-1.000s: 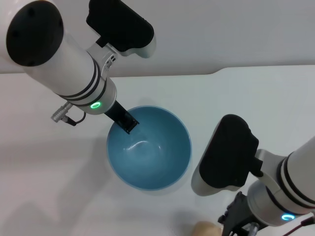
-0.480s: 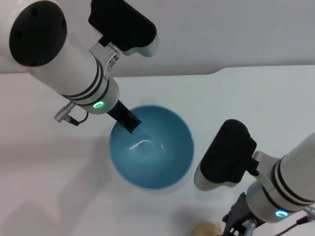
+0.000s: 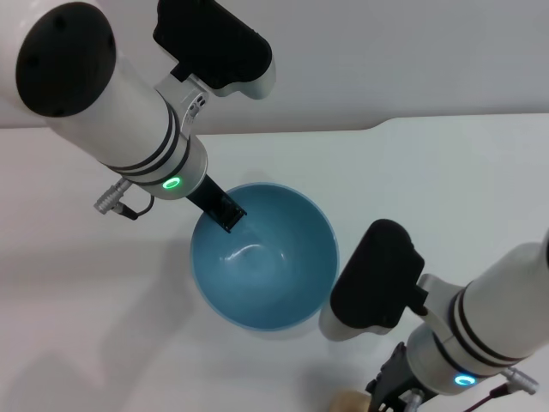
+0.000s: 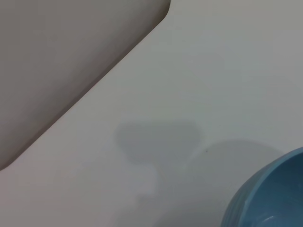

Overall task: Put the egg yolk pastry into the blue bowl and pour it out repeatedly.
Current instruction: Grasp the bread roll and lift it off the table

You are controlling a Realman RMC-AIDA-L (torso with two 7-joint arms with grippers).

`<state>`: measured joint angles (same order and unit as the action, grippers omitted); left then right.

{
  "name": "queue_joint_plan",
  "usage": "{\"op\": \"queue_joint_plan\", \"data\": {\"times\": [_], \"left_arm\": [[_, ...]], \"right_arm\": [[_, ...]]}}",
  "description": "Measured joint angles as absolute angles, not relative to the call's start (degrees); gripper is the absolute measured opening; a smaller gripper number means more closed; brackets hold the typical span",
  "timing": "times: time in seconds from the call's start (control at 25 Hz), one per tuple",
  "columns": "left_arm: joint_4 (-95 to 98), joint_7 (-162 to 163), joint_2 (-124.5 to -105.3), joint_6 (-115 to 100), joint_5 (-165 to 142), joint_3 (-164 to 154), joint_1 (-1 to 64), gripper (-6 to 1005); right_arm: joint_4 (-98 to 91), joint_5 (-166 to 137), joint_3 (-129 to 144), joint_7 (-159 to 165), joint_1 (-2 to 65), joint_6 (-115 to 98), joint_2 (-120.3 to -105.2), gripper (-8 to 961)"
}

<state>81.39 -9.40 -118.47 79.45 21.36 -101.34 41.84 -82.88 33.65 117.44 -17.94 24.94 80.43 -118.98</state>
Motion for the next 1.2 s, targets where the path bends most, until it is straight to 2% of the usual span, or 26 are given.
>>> {"op": "queue_joint_plan", "data": {"times": [0.28,0.8,1.2], "left_arm": [[81.4,-9.4,-118.47,79.4,21.4,-101.3,41.8,14],[81.4,-9.4,-118.47,79.5,21.4,-101.3,42.0,12],[81.4,-9.5,-118.47,79.5,21.4,-101.4,42.0,13]], "right_arm": [[-80.7,34.2,118.3,-18.0,25.7,78.6,-119.00,426],[-81.0,34.3,118.6,-18.6,26.5,80.3,-118.83,233],[-84.0,34.4,117.9,-18.5,26.2,81.7,-118.84,190]]}}
